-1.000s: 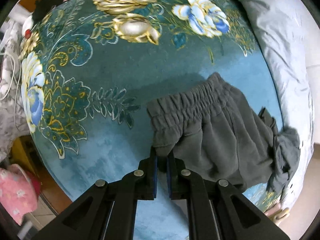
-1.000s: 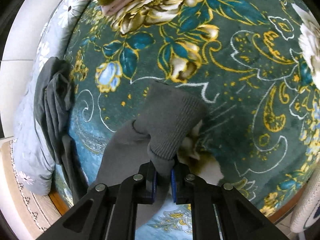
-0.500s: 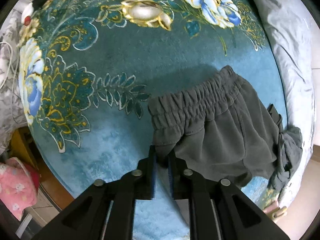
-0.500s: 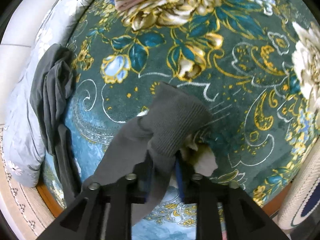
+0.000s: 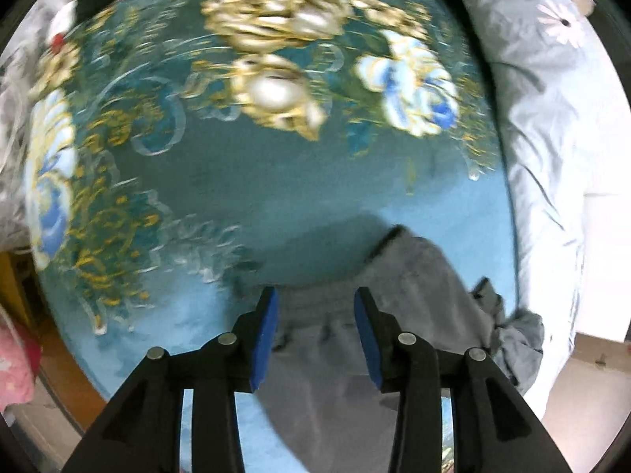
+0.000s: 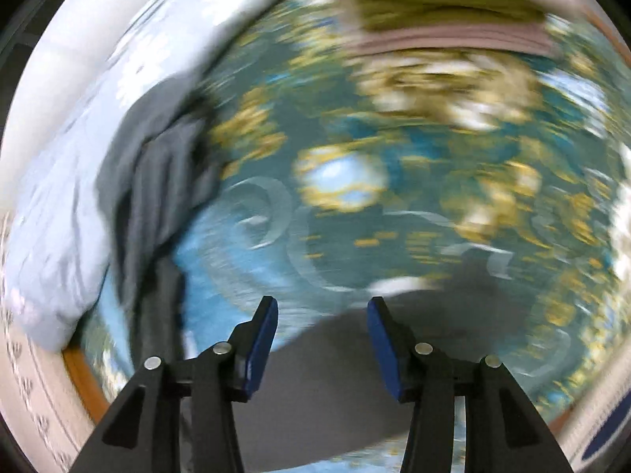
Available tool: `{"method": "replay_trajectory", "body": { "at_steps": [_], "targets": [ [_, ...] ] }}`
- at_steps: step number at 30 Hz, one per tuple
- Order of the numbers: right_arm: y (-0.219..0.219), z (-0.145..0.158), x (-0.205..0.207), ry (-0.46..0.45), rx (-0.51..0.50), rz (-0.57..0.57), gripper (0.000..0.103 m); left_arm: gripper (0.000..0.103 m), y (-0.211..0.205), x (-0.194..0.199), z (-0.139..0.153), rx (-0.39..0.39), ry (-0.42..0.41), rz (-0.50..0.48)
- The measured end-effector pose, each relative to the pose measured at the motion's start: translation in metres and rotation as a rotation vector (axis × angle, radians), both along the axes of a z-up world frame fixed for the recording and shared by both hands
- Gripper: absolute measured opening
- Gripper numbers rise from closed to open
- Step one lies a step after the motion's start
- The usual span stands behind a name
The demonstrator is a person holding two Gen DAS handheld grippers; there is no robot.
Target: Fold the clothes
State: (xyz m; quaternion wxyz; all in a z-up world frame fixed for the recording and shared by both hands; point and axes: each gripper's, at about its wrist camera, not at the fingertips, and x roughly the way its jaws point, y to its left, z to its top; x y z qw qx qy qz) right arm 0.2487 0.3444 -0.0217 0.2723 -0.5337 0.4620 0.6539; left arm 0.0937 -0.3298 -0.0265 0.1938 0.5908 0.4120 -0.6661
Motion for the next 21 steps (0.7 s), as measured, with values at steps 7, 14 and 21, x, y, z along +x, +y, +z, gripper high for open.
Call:
{"method": "replay_trajectory", "body": {
  "at_steps": [7, 14, 21],
  "targets": [
    [-0.070, -0.037, -0.132, 0.040, -0.085, 0.279, 0.051, 0.041, 0.035, -0.038, -0.011, 0.057, 0.013, -0.119],
    [-0.094, -0.073, -0.218, -0.001, -0.077, 0.413, 0.051, 0.041, 0.044, -0.055, -0.024, 0.050, -0.003, -0.215],
    [-0.101, -0.108, -0.250, -0.052, -0.072, 0.467, 0.051, 0.041, 0.033, -0.050, -0.035, 0.057, -0.050, -0.197]
  ]
}}
